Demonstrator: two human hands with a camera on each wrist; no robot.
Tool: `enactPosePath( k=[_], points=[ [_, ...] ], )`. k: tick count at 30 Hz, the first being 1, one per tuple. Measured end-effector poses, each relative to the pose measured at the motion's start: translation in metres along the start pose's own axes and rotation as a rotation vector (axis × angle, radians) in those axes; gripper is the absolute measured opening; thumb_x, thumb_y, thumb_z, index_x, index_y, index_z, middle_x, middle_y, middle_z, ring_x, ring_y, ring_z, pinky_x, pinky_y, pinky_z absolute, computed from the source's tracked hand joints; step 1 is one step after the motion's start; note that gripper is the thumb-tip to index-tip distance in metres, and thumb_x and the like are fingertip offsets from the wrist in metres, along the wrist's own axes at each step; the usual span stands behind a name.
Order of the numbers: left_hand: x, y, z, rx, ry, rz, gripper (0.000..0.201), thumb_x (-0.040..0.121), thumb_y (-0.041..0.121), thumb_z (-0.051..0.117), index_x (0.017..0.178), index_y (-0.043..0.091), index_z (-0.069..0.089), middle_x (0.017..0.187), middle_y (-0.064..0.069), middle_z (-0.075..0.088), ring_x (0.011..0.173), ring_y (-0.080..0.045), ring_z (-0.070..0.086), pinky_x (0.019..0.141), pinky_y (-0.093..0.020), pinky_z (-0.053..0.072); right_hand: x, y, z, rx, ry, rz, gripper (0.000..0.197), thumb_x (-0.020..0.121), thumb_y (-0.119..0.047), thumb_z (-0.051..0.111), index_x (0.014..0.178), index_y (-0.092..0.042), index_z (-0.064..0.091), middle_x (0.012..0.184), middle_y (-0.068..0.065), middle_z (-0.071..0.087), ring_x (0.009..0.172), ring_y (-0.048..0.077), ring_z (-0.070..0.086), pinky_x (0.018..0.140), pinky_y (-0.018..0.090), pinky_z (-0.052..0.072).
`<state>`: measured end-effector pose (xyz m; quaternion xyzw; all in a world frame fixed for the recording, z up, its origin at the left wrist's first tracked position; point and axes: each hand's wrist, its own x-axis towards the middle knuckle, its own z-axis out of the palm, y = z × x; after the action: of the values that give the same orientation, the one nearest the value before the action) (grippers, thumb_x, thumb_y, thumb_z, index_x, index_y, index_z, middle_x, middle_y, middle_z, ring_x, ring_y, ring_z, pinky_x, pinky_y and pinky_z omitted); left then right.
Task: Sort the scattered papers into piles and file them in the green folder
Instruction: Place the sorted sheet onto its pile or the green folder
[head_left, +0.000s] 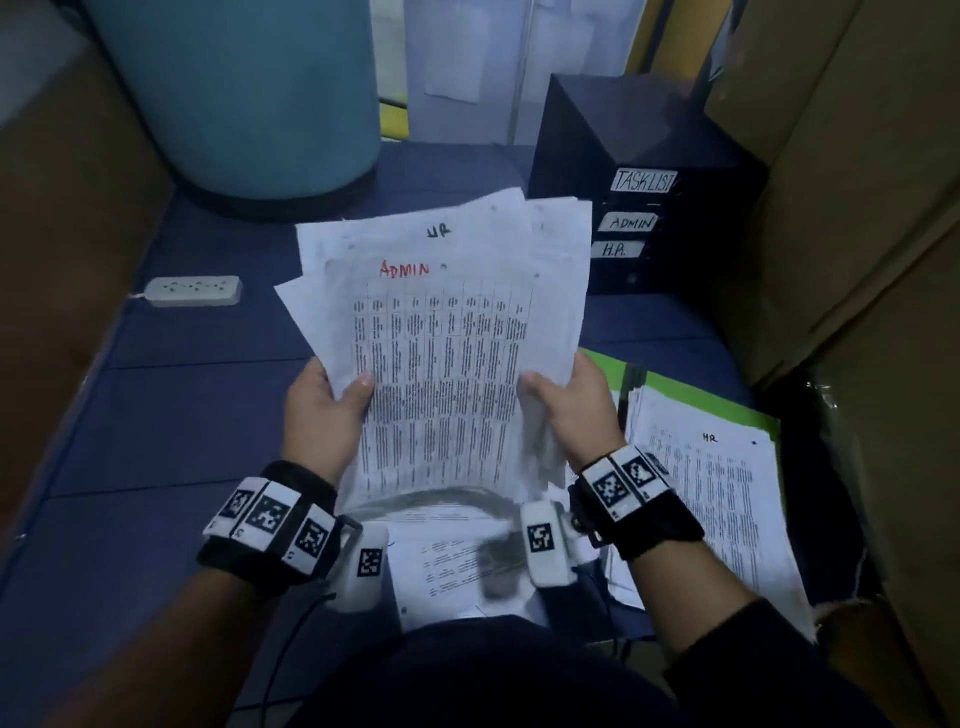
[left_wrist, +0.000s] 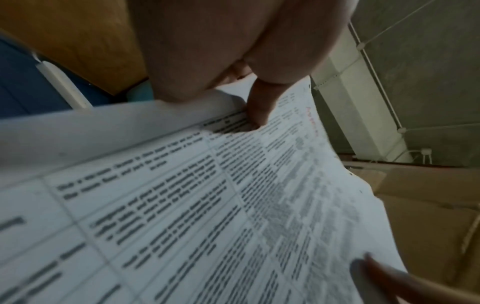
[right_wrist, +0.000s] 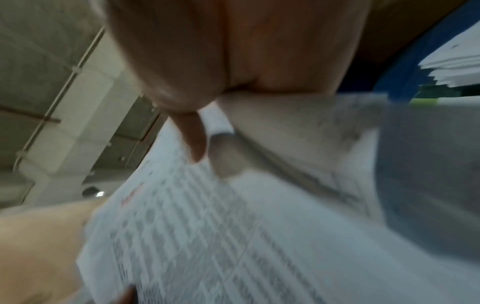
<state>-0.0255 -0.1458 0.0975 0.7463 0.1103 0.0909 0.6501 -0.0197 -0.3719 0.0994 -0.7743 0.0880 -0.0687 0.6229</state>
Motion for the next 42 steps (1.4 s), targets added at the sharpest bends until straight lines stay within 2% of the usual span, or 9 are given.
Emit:
enactPosePath(
  k=[4, 8, 13, 18, 23, 26, 31, 36, 42],
  points=[
    [0.004, 0.019, -0.005, -0.114, 0.055, 0.123, 0.027, 0.092, 0.002, 0.055, 0.115, 0.015, 0.052, 0.107, 0.01, 0.062, 0.097, 0.002, 0.061, 0.088, -0.018, 0.049, 0.003, -0.025, -0.001, 0.222, -0.064, -0.17, 0.032, 0.086, 0.011, 0.059, 0.1, -0.018, 0.059, 0.086, -0.01, 0.071, 0.084, 0.0, 0.066, 0.076, 0.02, 0.052],
    [0.005, -0.002, -0.017, -0.122, -0.069, 0.047, 0.053, 0.086, -0.009, 0.058, 0.127, 0.019, 0.04, 0.124, 0.004, 0.058, 0.115, -0.005, 0.055, 0.101, -0.029, 0.045, 0.003, -0.007, -0.002, 0.142, -0.134, -0.095, 0.04, 0.079, 0.006, 0.07, 0.111, -0.013, 0.054, 0.102, -0.003, 0.069, 0.096, 0.009, 0.066, 0.086, 0.031, 0.053],
    [-0.005, -0.035, -0.016, -0.034, -0.091, -0.053, 0.063, 0.086, -0.004, 0.061, 0.112, 0.05, 0.041, 0.118, -0.003, 0.062, 0.109, -0.02, 0.062, 0.096, -0.042, 0.048, -0.007, 0.028, 0.018, 0.071, -0.138, 0.029, 0.042, 0.074, -0.017, 0.074, 0.111, -0.021, 0.054, 0.113, 0.009, 0.065, 0.108, 0.024, 0.061, 0.098, 0.051, 0.047],
    [0.0, -0.02, -0.005, -0.087, -0.032, 0.001, 0.038, 0.095, 0.002, 0.05, 0.113, 0.034, 0.046, 0.112, 0.021, 0.057, 0.106, 0.004, 0.055, 0.1, -0.038, 0.045, -0.007, 0.018, 0.038, -0.024, -0.054, 0.014, 0.035, 0.092, -0.003, 0.054, 0.125, -0.015, 0.052, 0.11, -0.012, 0.061, 0.102, 0.005, 0.058, 0.092, 0.02, 0.046],
    [0.006, -0.003, -0.013, -0.192, 0.009, 0.103, 0.042, 0.093, -0.005, 0.048, 0.106, 0.035, 0.045, 0.111, 0.014, 0.059, 0.105, 0.0, 0.059, 0.091, -0.025, 0.049, -0.006, -0.001, 0.029, 0.101, -0.036, -0.112, 0.031, 0.086, -0.003, 0.061, 0.105, -0.026, 0.051, 0.098, -0.011, 0.062, 0.088, -0.004, 0.06, 0.084, 0.021, 0.049],
    [0.005, -0.016, -0.02, -0.173, -0.06, 0.057, 0.054, 0.087, -0.013, 0.052, 0.117, 0.03, 0.037, 0.114, 0.004, 0.051, 0.102, -0.004, 0.056, 0.09, -0.026, 0.05, -0.012, 0.005, 0.024, 0.133, -0.043, -0.123, 0.039, 0.077, -0.026, 0.072, 0.107, -0.017, 0.047, 0.094, -0.007, 0.057, 0.083, -0.002, 0.055, 0.078, 0.016, 0.045],
    [0.0, -0.032, -0.021, -0.145, -0.16, -0.003, 0.068, 0.082, -0.022, 0.051, 0.127, 0.026, 0.031, 0.105, 0.003, 0.054, 0.087, 0.004, 0.061, 0.079, -0.016, 0.052, -0.017, -0.001, 0.039, 0.188, 0.084, -0.093, 0.039, 0.074, -0.06, 0.054, 0.097, -0.03, 0.051, 0.105, 0.0, 0.06, 0.09, 0.003, 0.055, 0.08, 0.013, 0.04],
    [0.003, -0.034, -0.023, -0.106, -0.15, -0.019, 0.074, 0.08, -0.014, 0.06, 0.127, 0.035, 0.031, 0.116, 0.0, 0.057, 0.105, -0.009, 0.06, 0.098, -0.039, 0.048, -0.008, -0.01, 0.056, 0.106, 0.304, -0.056, 0.015, 0.092, -0.033, 0.057, 0.085, -0.022, 0.05, 0.073, -0.008, 0.051, 0.064, 0.003, 0.046, 0.067, 0.02, 0.038],
    [0.007, -0.043, -0.029, -0.061, -0.122, -0.029, 0.075, 0.07, 0.023, 0.077, 0.121, 0.054, 0.033, 0.135, -0.007, 0.049, 0.125, -0.025, 0.048, 0.107, -0.05, 0.037, -0.006, 0.001, 0.051, 0.211, 0.411, -0.072, 0.005, 0.095, -0.021, 0.049, 0.092, -0.018, 0.048, 0.086, -0.008, 0.054, 0.071, -0.007, 0.05, 0.073, 0.013, 0.037]
  ],
)
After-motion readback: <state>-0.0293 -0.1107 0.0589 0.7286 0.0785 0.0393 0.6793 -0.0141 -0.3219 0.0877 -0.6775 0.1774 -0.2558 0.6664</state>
